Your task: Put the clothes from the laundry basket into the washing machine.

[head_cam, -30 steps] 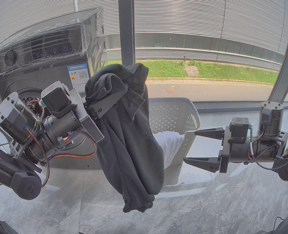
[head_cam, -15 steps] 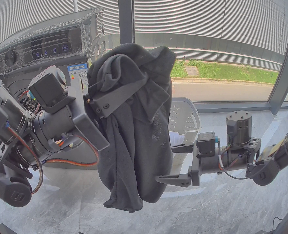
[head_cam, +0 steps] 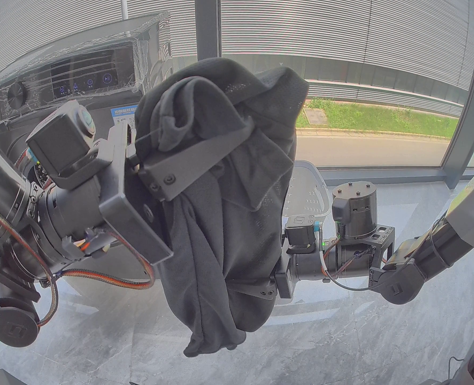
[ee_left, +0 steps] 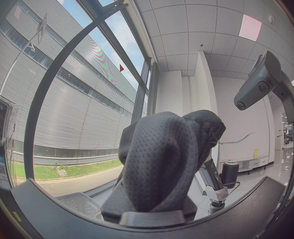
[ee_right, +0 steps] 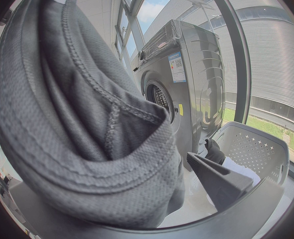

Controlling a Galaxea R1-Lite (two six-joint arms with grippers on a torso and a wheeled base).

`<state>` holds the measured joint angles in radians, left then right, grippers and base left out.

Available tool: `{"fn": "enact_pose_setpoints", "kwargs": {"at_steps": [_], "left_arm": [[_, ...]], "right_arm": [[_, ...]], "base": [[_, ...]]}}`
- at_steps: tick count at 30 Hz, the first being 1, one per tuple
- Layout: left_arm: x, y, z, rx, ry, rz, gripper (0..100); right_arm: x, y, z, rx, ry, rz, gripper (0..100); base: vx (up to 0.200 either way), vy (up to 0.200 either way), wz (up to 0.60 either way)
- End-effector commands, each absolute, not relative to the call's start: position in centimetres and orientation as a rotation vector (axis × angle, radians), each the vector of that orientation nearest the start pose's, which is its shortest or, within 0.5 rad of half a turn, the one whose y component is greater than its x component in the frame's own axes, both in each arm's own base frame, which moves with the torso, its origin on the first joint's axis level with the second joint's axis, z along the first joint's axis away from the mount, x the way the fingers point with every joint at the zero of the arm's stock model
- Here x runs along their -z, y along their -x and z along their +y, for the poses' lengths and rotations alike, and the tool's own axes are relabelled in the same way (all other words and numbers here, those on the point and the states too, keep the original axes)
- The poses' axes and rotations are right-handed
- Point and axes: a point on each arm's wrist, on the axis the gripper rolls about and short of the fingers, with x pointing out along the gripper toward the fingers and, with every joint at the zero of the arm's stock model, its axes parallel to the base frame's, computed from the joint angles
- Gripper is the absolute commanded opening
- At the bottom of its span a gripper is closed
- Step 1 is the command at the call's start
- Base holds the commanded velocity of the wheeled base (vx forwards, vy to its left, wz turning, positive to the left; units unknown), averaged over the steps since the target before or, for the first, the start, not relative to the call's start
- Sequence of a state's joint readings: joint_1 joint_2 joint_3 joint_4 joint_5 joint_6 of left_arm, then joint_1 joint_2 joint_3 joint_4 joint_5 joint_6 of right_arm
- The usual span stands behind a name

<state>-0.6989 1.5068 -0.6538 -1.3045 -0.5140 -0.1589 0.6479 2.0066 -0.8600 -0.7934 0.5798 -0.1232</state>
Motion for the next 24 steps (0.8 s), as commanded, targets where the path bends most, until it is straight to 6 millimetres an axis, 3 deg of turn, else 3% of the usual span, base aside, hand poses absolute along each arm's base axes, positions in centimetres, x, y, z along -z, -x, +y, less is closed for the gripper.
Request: {"fn": "enact_pose_setpoints", "kwargs": {"at_steps": [1,5,9,12,13,24], "left_arm": [[-26.0,-17.9,-16.5,1.228,0.181,-0.380,0],[-25.8,-18.2,-16.3,1.217,0.177,-0.367,0],[-25.2,-19.2,-15.7,1.174,0.167,-0.349,0],[-25.2,-19.2,-15.7,1.174,0.167,-0.349,0],[-25.1,-19.6,-15.6,1.164,0.166,-0.347,0],[-25.7,-19.4,-15.7,1.168,0.170,-0.367,0]], "right_arm": [[-11.0,-28.0,22.8,-1.237,0.119,0.296,100],[-12.2,-27.2,22.2,-1.237,0.119,0.265,100],[-13.7,-24.9,20.4,-1.238,0.115,0.251,100],[-13.7,-24.9,20.4,-1.238,0.115,0.251,100],[-14.8,-22.9,18.9,-1.239,0.111,0.232,100],[-15.4,-22.3,18.6,-1.247,0.108,0.213,100]], "base": [[0.000,0.000,0.00],[0.000,0.000,0.00],[0.000,0.000,0.00],[0.000,0.000,0.00],[0.000,0.000,0.00],[0.000,0.000,0.00]]}}
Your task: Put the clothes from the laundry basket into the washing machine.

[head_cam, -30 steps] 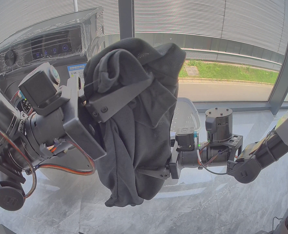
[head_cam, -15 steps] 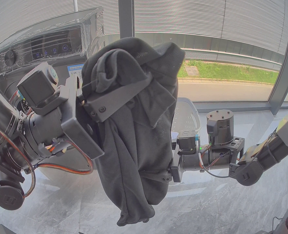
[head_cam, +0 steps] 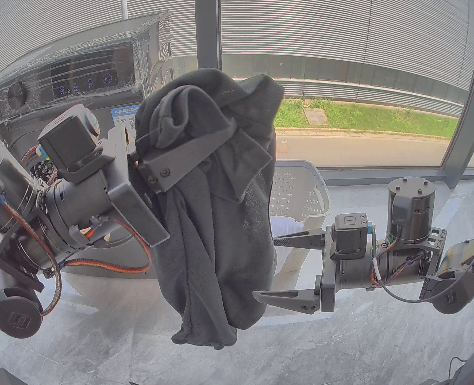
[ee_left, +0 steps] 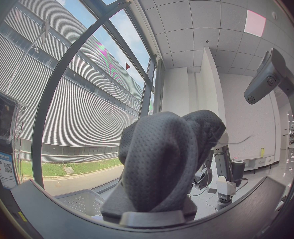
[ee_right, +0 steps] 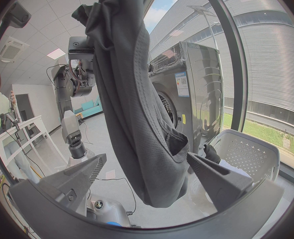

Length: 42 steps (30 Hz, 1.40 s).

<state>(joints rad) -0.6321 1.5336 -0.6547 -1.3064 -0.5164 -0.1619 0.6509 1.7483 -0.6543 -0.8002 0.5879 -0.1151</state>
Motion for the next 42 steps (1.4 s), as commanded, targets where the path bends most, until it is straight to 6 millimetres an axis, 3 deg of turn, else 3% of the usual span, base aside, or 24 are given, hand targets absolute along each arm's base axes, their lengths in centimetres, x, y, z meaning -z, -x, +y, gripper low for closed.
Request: {"fn": "enact_pose_setpoints", "kwargs": {"at_steps": [1,8,12,15,22,23,36,38,42], "left_arm": [[-25.7,-19.4,-15.7,1.168,0.170,-0.367,0],[-25.9,-19.2,-15.6,1.171,0.170,-0.373,0],[-26.0,-19.0,-15.6,1.176,0.171,-0.379,0],[-26.1,-18.9,-15.7,1.180,0.172,-0.381,0],[-26.0,-18.8,-15.9,1.189,0.174,-0.377,0],[-26.0,-18.8,-15.9,1.191,0.174,-0.377,0],[-26.3,-19.1,-16.2,1.194,0.175,-0.388,0],[-26.3,-19.1,-16.1,1.189,0.175,-0.387,0],[-25.6,-19.8,-15.8,1.162,0.168,-0.362,0]], "right_arm": [[-15.4,-22.3,18.6,-1.247,0.109,0.215,100],[-13.7,-23.8,19.1,-1.226,0.106,0.273,100],[-12.9,-27.3,19.5,-1.159,0.092,0.276,100],[-13.3,-28.2,19.8,-1.143,0.085,0.256,100],[-12.7,-27.2,21.9,-1.207,0.060,0.294,100],[-12.6,-27.1,22.0,-1.211,0.057,0.297,0],[-13.1,-26.6,22.3,-1.229,0.059,0.284,0],[-13.7,-26.3,22.0,-1.229,0.058,0.269,0],[-17.1,-24.2,20.3,-1.226,0.043,0.176,0]], "base": [[0.000,0.000,0.00],[0.000,0.000,0.00],[0.000,0.000,0.00],[0.000,0.000,0.00],[0.000,0.000,0.00],[0.000,0.000,0.00],[0.000,0.000,0.00],[0.000,0.000,0.00],[0.000,0.000,0.00]]}}
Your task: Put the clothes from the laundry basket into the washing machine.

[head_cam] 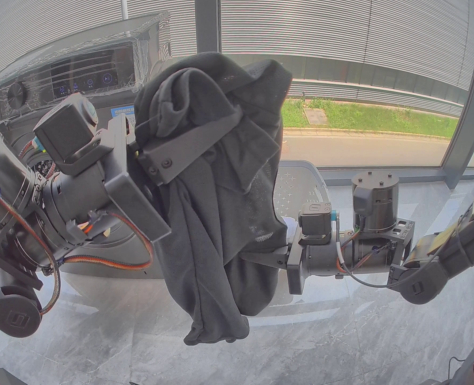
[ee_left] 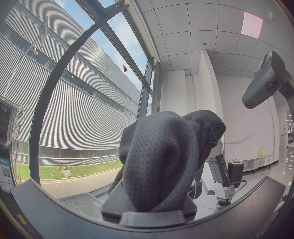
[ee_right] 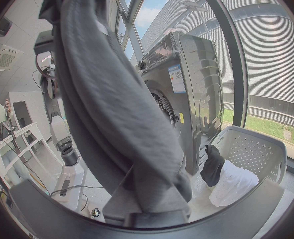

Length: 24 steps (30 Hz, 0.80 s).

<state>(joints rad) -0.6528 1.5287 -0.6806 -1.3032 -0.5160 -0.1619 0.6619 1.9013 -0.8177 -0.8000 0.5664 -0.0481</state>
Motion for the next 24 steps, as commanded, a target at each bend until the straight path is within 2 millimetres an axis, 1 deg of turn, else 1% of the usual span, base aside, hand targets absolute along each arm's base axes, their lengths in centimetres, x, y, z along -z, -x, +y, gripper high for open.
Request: {"fn": "enact_pose_setpoints", "kwargs": {"at_steps": [1,3,4,5,8,10,11,12,13,15,16,17,19,20,22,24], "left_arm": [[-25.5,-19.8,-15.8,1.162,0.167,-0.359,0],[-25.5,-19.9,-15.8,1.162,0.167,-0.359,0],[-25.5,-19.9,-15.8,1.162,0.167,-0.359,0],[-25.4,-20.0,-15.9,1.162,0.167,-0.355,0],[-25.0,-20.3,-15.9,1.156,0.165,-0.340,0],[-24.1,-21.4,-15.2,1.104,0.159,-0.306,0],[-24.0,-21.5,-15.1,1.098,0.156,-0.305,0],[-23.0,-23.1,-13.9,1.026,0.139,-0.279,0],[-22.6,-24.0,-13.1,0.985,0.131,-0.272,0],[-22.0,-25.6,-11.8,0.918,0.123,-0.279,0],[-22.0,-25.7,-11.7,0.913,0.122,-0.277,0],[-21.5,-26.7,-10.6,0.865,0.114,-0.295,0],[-21.2,-26.9,-10.2,0.850,0.113,-0.319,0],[-21.2,-26.9,-10.2,0.850,0.114,-0.329,0],[-20.9,-26.5,-10.4,0.863,0.115,-0.327,0],[-20.7,-25.9,-11.2,0.896,0.123,-0.317,0]], "right_arm": [[-17.7,-23.9,20.1,-1.225,0.035,0.161,0],[-18.7,-23.4,19.6,-1.223,0.022,0.135,0],[-18.8,-23.3,19.6,-1.223,0.020,0.134,0],[-19.3,-23.1,19.4,-1.222,0.011,0.120,0],[-19.7,-22.7,19.0,-1.219,0.008,0.109,0],[-20.2,-21.9,18.5,-1.217,0.006,0.095,0],[-20.2,-21.9,18.4,-1.217,0.006,0.094,0],[-20.5,-20.8,17.6,-1.217,0.002,0.088,0],[-20.5,-20.1,17.0,-1.217,-0.007,0.092,0],[-20.3,-18.6,15.9,-1.212,-0.026,0.111,0],[-20.3,-18.5,15.8,-1.212,-0.026,0.113,0],[-20.0,-17.3,14.7,-1.207,-0.040,0.127,0],[-19.8,-16.3,13.8,-1.199,-0.047,0.128,0],[-19.9,-16.1,13.5,-1.194,-0.049,0.122,0],[-20.4,-16.1,13.2,-1.181,-0.050,0.102,0],[-20.9,-16.4,13.1,-1.169,-0.051,0.080,0]], "base": [[0.000,0.000,0.00],[0.000,0.000,0.00],[0.000,0.000,0.00],[0.000,0.000,0.00],[0.000,0.000,0.00],[0.000,0.000,0.00],[0.000,0.000,0.00],[0.000,0.000,0.00],[0.000,0.000,0.00],[0.000,0.000,0.00],[0.000,0.000,0.00],[0.000,0.000,0.00],[0.000,0.000,0.00],[0.000,0.000,0.00],[0.000,0.000,0.00],[0.000,0.000,0.00]]}}
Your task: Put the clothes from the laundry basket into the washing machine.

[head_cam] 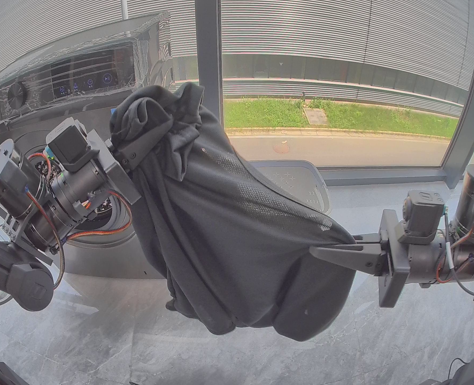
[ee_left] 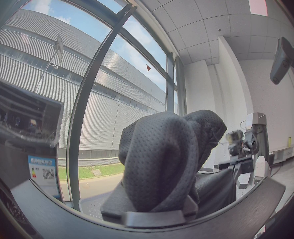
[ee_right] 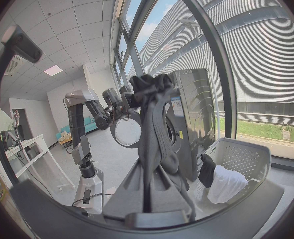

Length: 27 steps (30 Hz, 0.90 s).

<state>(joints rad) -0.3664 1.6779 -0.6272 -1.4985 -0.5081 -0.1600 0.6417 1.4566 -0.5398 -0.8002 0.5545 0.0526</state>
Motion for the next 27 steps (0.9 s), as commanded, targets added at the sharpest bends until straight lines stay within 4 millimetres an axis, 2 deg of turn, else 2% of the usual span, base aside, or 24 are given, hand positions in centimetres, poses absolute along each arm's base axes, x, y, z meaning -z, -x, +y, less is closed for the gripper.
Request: {"fn": "enact_pose_setpoints", "kwargs": {"at_steps": [1,7,16,27], "left_arm": [[-20.7,-25.5,-11.6,0.913,0.128,-0.314,0],[-20.7,-24.0,-12.9,0.977,0.143,-0.306,0],[-20.5,-24.2,-12.8,0.935,0.154,-0.302,0],[-20.3,-23.9,-12.8,0.938,0.153,-0.293,0]], "right_arm": [[-21.1,-16.5,13.0,-1.166,-0.052,0.071,0],[-22.0,-17.1,12.6,-1.135,-0.053,0.034,0],[-22.2,-17.3,12.3,-1.120,-0.053,0.025,0],[-23.6,-17.9,12.0,-1.092,-0.053,-0.025,0]], "base": [[0.000,0.000,0.00],[0.000,0.000,0.00],[0.000,0.000,0.00],[0.000,0.000,0.00]]}}
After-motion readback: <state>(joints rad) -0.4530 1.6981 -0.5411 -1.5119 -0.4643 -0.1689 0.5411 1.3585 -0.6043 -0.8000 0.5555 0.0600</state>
